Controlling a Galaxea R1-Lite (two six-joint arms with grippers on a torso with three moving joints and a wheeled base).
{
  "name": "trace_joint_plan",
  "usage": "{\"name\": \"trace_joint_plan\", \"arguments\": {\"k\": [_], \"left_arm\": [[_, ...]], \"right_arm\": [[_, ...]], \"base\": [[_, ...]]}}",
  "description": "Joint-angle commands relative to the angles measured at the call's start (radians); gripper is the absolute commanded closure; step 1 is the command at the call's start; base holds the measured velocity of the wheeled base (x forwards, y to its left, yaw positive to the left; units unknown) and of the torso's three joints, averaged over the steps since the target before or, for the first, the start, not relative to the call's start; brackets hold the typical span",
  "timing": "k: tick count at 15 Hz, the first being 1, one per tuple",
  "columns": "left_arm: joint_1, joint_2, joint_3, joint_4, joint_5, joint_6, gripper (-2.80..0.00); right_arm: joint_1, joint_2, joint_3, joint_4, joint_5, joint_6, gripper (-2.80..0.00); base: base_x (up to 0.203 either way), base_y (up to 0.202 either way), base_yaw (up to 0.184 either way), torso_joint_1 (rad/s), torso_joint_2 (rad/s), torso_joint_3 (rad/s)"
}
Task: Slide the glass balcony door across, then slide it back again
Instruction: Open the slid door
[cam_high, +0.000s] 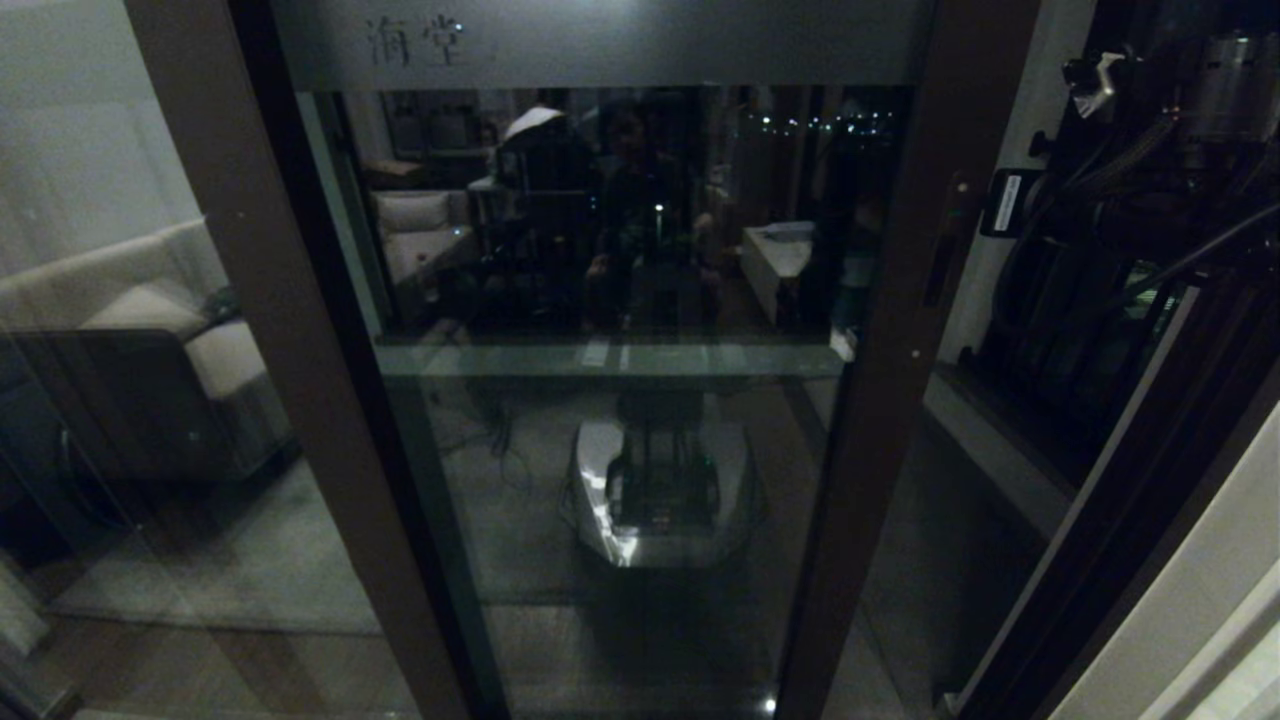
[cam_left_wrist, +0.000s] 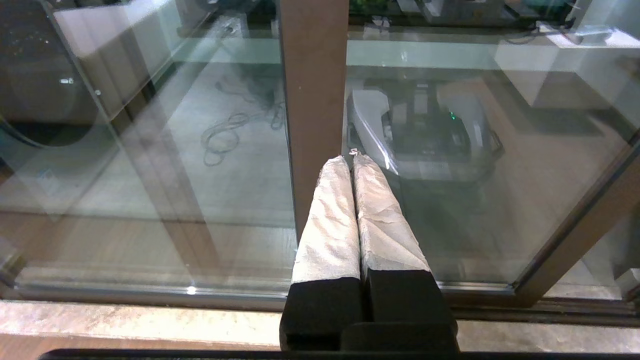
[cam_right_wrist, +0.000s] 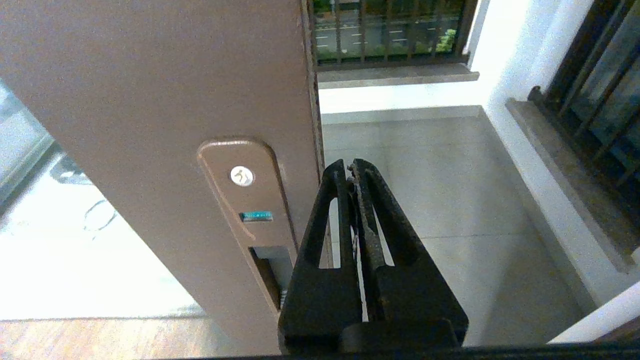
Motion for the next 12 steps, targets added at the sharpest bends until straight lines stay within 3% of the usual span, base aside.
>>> {"name": "trace_joint_plan", "arguments": {"k": [1,3,12], "left_arm": [[0.000,0.000,-0.001,0.002,0.001,0.000,0.00],[0.000,0.000,0.000,0.001,0.001,0.000,0.00],[0.000,0.000,-0.001,0.002,0.001,0.000,0.00]], "right_arm": [[0.025,0.009,-0.002,0.000,-0.013,-0.001,0.00],[0.052,0.019,-0.006,0.000,-0.059,-0.002,0.00],[0.124,0.038,-0.012,-0.002,-0.089,-0.001,0.00]], "base": [[0.000,0.000,0.000,0.000,0.00,0.000],[0.000,0.000,0.000,0.000,0.00,0.000],[0.000,0.000,0.000,0.000,0.00,0.000]]}}
